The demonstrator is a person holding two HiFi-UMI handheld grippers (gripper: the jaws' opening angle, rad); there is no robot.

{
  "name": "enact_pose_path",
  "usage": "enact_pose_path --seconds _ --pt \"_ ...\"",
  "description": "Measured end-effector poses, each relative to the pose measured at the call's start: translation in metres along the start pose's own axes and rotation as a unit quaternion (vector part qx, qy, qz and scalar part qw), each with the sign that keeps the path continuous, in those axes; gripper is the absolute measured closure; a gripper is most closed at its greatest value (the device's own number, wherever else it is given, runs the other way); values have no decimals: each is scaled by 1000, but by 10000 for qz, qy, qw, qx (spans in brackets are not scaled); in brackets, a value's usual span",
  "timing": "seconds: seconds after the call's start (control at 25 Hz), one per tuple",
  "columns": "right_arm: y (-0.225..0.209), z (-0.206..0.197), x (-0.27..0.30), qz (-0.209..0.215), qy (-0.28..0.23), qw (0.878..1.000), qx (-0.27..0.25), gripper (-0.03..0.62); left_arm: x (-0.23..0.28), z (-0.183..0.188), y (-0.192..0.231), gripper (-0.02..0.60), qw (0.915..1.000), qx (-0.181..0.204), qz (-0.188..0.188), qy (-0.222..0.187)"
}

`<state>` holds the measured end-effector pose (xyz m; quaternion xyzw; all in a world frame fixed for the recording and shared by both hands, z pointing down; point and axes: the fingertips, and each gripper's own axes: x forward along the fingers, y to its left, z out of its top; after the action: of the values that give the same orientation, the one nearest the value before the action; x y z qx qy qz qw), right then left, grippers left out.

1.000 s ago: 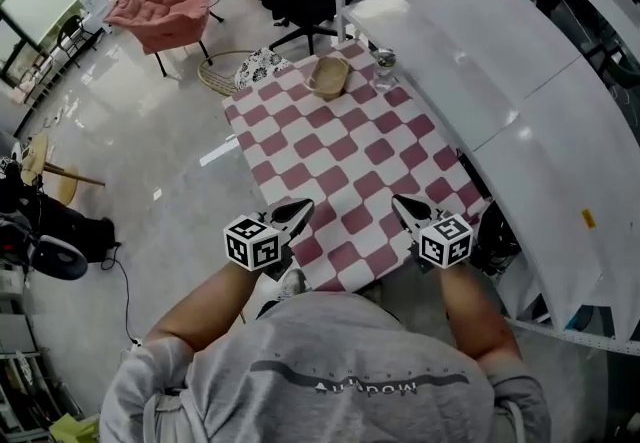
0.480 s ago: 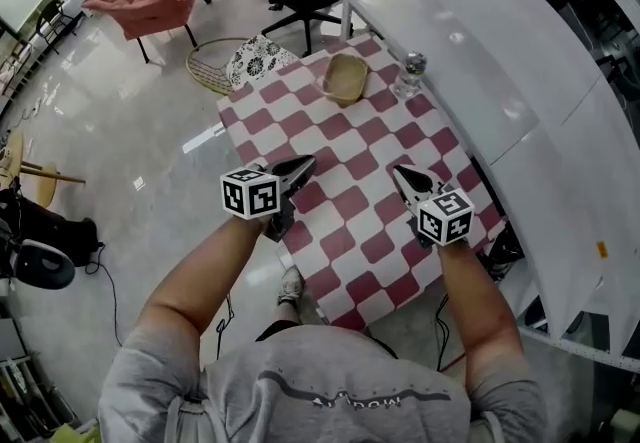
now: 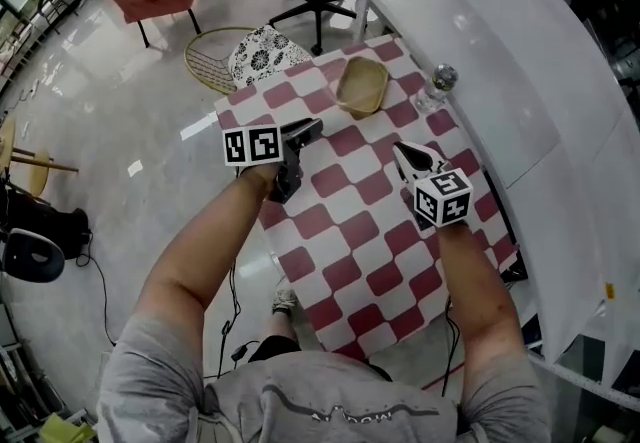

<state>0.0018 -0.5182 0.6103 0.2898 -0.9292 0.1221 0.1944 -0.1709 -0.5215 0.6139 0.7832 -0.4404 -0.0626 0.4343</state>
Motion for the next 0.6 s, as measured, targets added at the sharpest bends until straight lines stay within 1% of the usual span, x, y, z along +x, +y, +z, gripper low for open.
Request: enact_pose_path --seconds 0.12,0.36,0.6 --pt "-12 4 26 -7 30 10000 -67 568 21 20 27 442 9998 -209 24 -1" --pt "-35 8 58 -37 -3 9999 -155 568 62 40 52 382 9980 -617 -105 76" --pt "-43 17 81 25 -61 9996 -286 568 88 53 76 348 9964 -852 29 36"
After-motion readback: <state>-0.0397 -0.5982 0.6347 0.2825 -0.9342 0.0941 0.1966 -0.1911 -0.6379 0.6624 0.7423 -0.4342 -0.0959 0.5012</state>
